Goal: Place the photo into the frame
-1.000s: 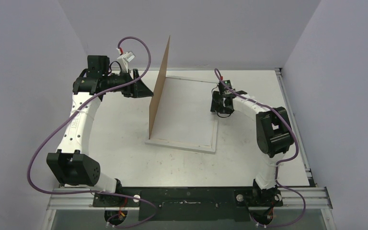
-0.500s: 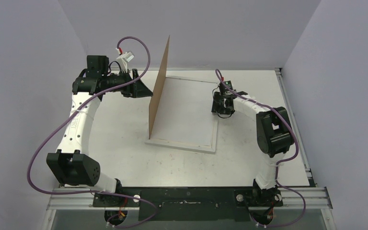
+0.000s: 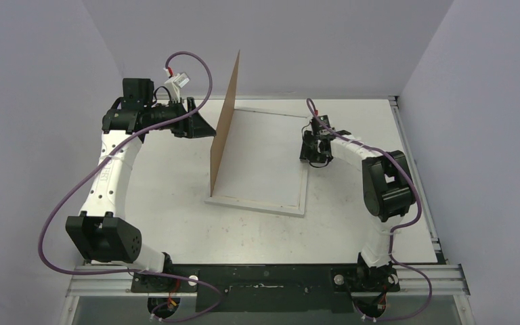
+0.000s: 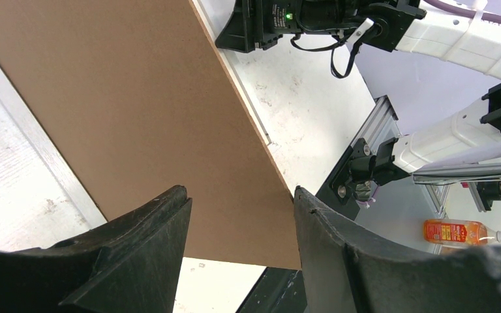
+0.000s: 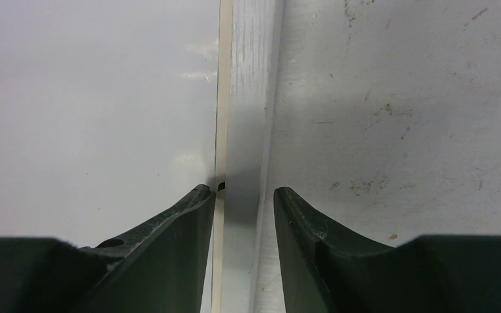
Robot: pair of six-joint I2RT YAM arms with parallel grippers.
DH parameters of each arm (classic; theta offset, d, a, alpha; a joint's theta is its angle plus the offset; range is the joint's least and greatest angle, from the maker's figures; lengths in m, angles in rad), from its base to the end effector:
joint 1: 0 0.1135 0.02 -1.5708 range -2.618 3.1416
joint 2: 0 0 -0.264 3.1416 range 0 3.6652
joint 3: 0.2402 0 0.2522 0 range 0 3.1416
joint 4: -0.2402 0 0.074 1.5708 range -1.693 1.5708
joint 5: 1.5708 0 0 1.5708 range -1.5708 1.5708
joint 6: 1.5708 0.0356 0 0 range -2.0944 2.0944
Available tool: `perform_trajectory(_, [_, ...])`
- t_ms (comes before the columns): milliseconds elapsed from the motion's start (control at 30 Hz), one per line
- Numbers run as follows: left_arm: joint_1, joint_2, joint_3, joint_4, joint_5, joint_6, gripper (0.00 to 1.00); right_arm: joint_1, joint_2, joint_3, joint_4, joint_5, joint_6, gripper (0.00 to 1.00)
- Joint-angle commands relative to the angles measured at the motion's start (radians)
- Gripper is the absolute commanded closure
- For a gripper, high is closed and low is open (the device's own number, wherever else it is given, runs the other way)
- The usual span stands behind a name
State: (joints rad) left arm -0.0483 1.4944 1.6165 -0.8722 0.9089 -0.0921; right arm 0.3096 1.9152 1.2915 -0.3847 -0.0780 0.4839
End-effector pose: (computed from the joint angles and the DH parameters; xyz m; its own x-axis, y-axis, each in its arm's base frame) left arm 0.3041 -0.0428 0.4008 -0.7338 -0.0211 -0.6791 0.5409 0.5866 -0.6028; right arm 0.3815 0.1249 0.1750 -0.8730 0.2077 -0.4413 0.0710 0.9492 0.3064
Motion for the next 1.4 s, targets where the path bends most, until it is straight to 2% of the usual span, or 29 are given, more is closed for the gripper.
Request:
perform_trajectory(0, [0.018,-0.008,0.020,-0.002,-0.079,0.048,0.44,-0.010,0.015,-0.004,0.049,-0.014,0.016,0.61])
perform_trajectory(400, [0.018,-0.009,0.014,-0.004,-0.074,0.051,0.44,-0.022,0.018,0.004,0.058,-0.033,0.033,0.61])
perform_trajectory(733, [0.018,-0.009,0.010,-0.007,-0.071,0.055,0.44,-0.027,0.019,0.005,0.064,-0.037,0.043,0.70])
perform_trajectory(967, [0.018,-0.007,0.010,-0.009,-0.070,0.056,0.44,-0.029,0.016,-0.001,0.065,-0.039,0.048,0.72])
perform_trajectory(1133, [0.018,-0.008,0.011,-0.013,-0.068,0.057,0.44,-0.032,0.015,-0.009,0.071,-0.042,0.056,0.77])
perform_trajectory(1367, [0.018,-0.008,0.013,-0.014,-0.067,0.058,0.44,-0.036,0.012,-0.021,0.085,-0.053,0.063,0.90])
